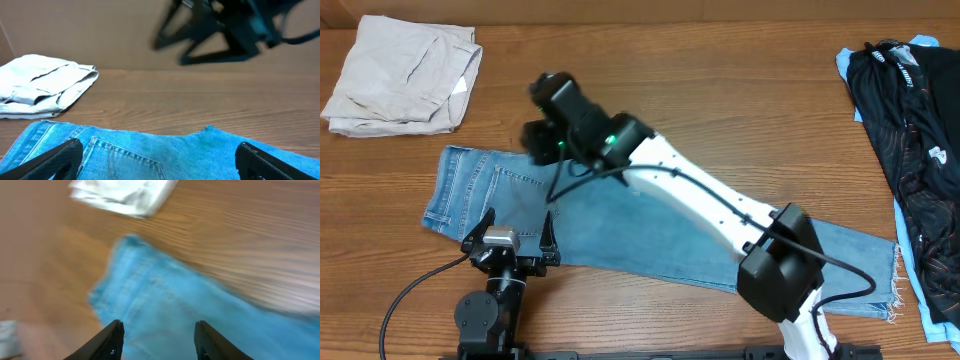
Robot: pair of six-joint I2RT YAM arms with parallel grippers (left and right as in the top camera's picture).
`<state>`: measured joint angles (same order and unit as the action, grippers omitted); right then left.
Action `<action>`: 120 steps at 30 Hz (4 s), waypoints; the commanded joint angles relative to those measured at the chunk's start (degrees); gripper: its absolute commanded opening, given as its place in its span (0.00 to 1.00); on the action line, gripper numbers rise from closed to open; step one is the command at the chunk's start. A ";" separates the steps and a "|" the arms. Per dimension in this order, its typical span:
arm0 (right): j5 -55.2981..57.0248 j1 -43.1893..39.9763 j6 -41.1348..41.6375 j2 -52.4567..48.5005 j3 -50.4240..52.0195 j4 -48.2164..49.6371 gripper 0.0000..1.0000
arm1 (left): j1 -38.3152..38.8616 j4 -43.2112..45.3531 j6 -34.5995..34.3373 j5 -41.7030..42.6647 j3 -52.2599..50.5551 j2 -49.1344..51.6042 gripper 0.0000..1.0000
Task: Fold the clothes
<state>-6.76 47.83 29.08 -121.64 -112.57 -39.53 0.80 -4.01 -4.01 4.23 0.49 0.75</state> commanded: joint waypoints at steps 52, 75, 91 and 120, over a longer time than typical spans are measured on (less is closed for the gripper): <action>10.27 -46.18 10.40 20.06 18.84 -45.29 0.75 | 0.37 4.02 -6.40 19.82 7.98 0.04 1.00; 10.29 -43.91 10.38 34.64 24.30 -52.52 0.69 | 0.31 -52.19 11.96 10.16 71.23 82.36 1.00; 0.35 -43.08 13.62 34.64 53.24 -28.59 0.08 | -1.86 -47.17 8.48 -0.17 72.26 101.02 0.12; -5.33 -43.08 15.93 29.97 67.25 -9.01 0.04 | -15.87 -46.14 3.48 3.26 72.19 122.62 0.04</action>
<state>-11.79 4.91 44.77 -90.91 -45.67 -49.21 -12.51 -53.60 1.19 12.75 74.74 115.50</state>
